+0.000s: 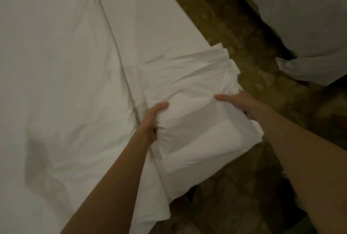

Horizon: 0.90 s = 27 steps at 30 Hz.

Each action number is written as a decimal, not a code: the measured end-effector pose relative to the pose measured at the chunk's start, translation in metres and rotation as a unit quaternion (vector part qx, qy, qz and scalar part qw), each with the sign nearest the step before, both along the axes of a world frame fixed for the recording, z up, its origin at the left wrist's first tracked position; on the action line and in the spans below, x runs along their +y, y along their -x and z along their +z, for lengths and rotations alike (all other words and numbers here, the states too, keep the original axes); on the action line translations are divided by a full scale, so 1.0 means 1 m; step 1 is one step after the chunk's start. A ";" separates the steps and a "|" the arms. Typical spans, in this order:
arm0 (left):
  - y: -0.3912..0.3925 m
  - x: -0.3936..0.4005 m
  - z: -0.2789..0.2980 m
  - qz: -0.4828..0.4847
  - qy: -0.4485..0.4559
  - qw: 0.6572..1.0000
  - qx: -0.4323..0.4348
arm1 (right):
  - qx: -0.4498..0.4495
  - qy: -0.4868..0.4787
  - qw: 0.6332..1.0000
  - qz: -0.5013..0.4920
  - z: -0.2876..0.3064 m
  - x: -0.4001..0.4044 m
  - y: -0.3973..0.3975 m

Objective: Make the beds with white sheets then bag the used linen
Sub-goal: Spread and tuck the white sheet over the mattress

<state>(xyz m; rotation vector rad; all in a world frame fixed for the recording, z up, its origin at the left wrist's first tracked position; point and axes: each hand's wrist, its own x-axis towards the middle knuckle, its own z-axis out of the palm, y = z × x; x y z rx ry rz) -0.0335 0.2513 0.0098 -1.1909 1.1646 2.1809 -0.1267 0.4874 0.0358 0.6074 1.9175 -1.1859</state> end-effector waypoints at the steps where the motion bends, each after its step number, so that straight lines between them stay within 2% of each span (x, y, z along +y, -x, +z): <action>1: -0.011 -0.006 -0.011 -0.004 0.007 1.000 -0.018 | -0.004 0.005 1.000 0.010 -0.013 -0.006 -0.005; 6: -0.039 0.000 -0.030 -0.020 -0.014 0.998 -0.055 | 0.003 -0.007 1.000 0.007 -0.043 -0.010 -0.003; 13: -0.045 -0.008 -0.019 -0.069 -0.033 0.994 -0.074 | -0.119 0.030 0.991 0.050 -0.025 -0.004 0.007; 16: -0.040 -0.014 -0.009 -0.090 -0.035 0.994 -0.051 | -0.145 0.053 0.986 0.060 -0.015 0.000 0.007; 19: -0.021 -0.019 0.010 -0.073 -0.022 0.997 0.008 | -0.127 0.071 0.988 0.058 0.007 -0.004 0.018; 24: 0.006 -0.026 0.029 0.009 0.003 0.995 0.094 | -0.031 0.115 0.993 0.006 0.032 -0.020 0.047; 27: -0.005 -0.028 0.017 0.025 0.014 0.997 0.078 | -0.037 0.118 0.992 0.003 0.021 -0.027 0.040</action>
